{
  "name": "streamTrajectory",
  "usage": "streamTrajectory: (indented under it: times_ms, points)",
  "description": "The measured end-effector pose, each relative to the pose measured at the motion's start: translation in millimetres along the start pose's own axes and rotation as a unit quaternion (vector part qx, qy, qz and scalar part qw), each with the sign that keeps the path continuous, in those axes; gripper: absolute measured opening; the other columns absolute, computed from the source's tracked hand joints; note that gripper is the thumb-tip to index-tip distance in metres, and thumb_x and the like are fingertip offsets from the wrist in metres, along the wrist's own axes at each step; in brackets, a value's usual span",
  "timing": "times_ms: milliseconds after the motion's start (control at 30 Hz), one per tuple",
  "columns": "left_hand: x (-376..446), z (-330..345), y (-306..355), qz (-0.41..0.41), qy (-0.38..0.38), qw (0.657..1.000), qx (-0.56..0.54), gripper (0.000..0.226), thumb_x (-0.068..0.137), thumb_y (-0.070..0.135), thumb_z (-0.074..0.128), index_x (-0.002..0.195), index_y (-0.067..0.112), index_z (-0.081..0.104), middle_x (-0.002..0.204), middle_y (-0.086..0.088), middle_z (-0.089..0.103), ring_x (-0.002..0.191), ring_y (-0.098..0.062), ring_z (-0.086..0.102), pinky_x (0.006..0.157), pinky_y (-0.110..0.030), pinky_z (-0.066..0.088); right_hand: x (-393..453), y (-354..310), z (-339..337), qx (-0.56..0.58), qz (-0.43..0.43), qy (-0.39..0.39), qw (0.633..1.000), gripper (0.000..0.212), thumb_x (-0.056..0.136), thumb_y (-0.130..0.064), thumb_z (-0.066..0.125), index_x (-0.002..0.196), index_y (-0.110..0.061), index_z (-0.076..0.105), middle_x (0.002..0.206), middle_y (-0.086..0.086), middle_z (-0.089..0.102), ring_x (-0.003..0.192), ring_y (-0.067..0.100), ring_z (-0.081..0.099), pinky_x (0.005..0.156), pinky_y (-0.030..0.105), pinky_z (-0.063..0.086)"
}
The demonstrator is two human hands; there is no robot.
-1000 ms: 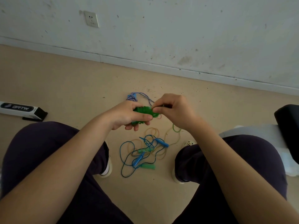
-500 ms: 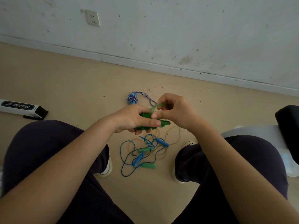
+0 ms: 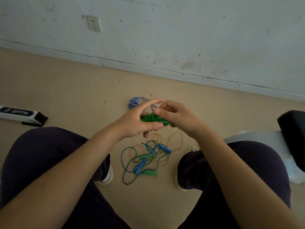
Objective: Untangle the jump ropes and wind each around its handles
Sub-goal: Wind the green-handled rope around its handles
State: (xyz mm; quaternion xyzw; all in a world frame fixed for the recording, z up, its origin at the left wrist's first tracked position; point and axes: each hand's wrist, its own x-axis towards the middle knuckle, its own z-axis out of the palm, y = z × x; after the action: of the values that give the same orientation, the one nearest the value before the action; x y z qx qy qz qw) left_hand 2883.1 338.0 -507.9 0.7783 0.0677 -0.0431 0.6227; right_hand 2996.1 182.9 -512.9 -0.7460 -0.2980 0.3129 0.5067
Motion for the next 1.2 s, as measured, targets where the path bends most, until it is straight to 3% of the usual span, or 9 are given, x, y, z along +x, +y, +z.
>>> streamTrajectory:
  times_ms: [133, 233, 367, 633, 733, 833, 1000, 1100, 1200]
  points:
    - [5, -1, -4, 0.001, 0.091, 0.994, -0.055, 0.039, 0.083, 0.026, 0.077, 0.120, 0.028, 0.063, 0.081, -0.005, 0.071, 0.054, -0.016, 0.058, 0.042, -0.019, 0.037, -1, -3, -2, 0.096, 0.018, -0.033, 0.995, 0.054, 0.094, -0.060, 0.043, 0.105, -0.012, 0.066, 0.067, 0.000, 0.055, 0.055, 0.013, 0.034, 0.049, 0.025, 0.027]
    - [8, -7, -5, -0.027, 0.131, 0.982, -0.131, 0.057, 0.071, 0.040, 0.078, 0.122, 0.021, 0.060, 0.086, -0.012, 0.071, 0.057, -0.018, 0.058, 0.042, -0.022, 0.034, -1, -1, -1, 0.106, 0.040, -0.043, 0.993, 0.050, 0.101, -0.054, 0.034, 0.118, -0.019, 0.065, 0.067, 0.002, 0.053, 0.052, 0.011, 0.031, 0.047, 0.023, 0.025]
    - [10, -8, -7, -0.029, 0.124, 0.977, -0.171, 0.051, 0.080, 0.028, 0.075, 0.126, 0.016, 0.055, 0.085, -0.007, 0.068, 0.059, -0.016, 0.061, 0.044, -0.022, 0.036, 0, 3, 6, 0.052, 0.034, -0.026, 0.998, 0.027, 0.105, -0.027, 0.042, 0.105, -0.019, 0.068, 0.059, -0.004, 0.047, 0.050, 0.010, 0.031, 0.046, 0.022, 0.026]
    - [12, -16, -5, -0.027, 0.195, 0.947, -0.254, 0.046, 0.073, 0.041, 0.073, 0.104, 0.010, 0.059, 0.078, -0.007, 0.064, 0.051, -0.016, 0.059, 0.037, -0.021, 0.034, -1, 2, 15, -0.027, 0.025, -0.030, 0.999, 0.033, 0.104, -0.032, 0.045, 0.077, -0.017, 0.057, 0.054, -0.011, 0.042, 0.045, 0.006, 0.034, 0.044, 0.018, 0.030]
    - [13, -19, -6, -0.036, 0.228, 0.939, -0.255, 0.051, 0.070, 0.040, 0.077, 0.105, 0.008, 0.060, 0.078, -0.004, 0.068, 0.048, -0.015, 0.056, 0.036, -0.020, 0.032, -2, 0, 15, -0.043, 0.018, -0.033, 0.998, 0.035, 0.102, -0.034, 0.048, 0.074, -0.015, 0.055, 0.055, -0.004, 0.043, 0.046, 0.009, 0.035, 0.043, 0.018, 0.032]
    - [14, -21, -8, -0.044, 0.264, 0.932, -0.243, 0.049, 0.080, 0.034, 0.078, 0.114, 0.004, 0.061, 0.097, -0.016, 0.069, 0.045, -0.016, 0.055, 0.036, -0.021, 0.032, -5, -4, 17, -0.047, 0.000, -0.038, 0.998, 0.037, 0.103, -0.032, 0.049, 0.070, -0.013, 0.051, 0.057, 0.001, 0.043, 0.046, 0.009, 0.036, 0.045, 0.018, 0.034]
    - [18, -15, -13, -0.056, 0.327, 0.926, -0.181, 0.031, 0.084, 0.028, 0.079, 0.110, 0.022, 0.065, 0.091, -0.008, 0.072, 0.046, -0.019, 0.060, 0.039, -0.022, 0.036, -5, -6, 23, -0.100, -0.051, -0.035, 0.993, 0.041, 0.103, -0.028, 0.048, 0.085, 0.007, 0.060, 0.056, -0.003, 0.045, 0.047, 0.005, 0.038, 0.049, 0.017, 0.035]
    - [19, -15, -15, -0.055, 0.329, 0.934, -0.131, 0.030, 0.086, 0.029, 0.076, 0.114, 0.026, 0.065, 0.092, -0.004, 0.072, 0.048, -0.018, 0.061, 0.041, -0.025, 0.039, -4, -8, 21, -0.119, -0.055, -0.008, 0.991, 0.032, 0.102, -0.024, 0.049, 0.079, -0.007, 0.063, 0.056, -0.003, 0.050, 0.044, 0.003, 0.041, 0.049, 0.018, 0.037]
    - [19, -16, -19, -0.057, 0.313, 0.941, -0.111, 0.038, 0.087, 0.034, 0.073, 0.123, 0.023, 0.065, 0.094, -0.003, 0.073, 0.049, -0.019, 0.063, 0.042, -0.026, 0.040, -4, -7, 11, -0.091, -0.031, 0.050, 0.994, 0.023, 0.102, -0.018, 0.049, 0.091, -0.014, 0.069, 0.060, 0.002, 0.056, 0.044, 0.008, 0.046, 0.049, 0.022, 0.042]
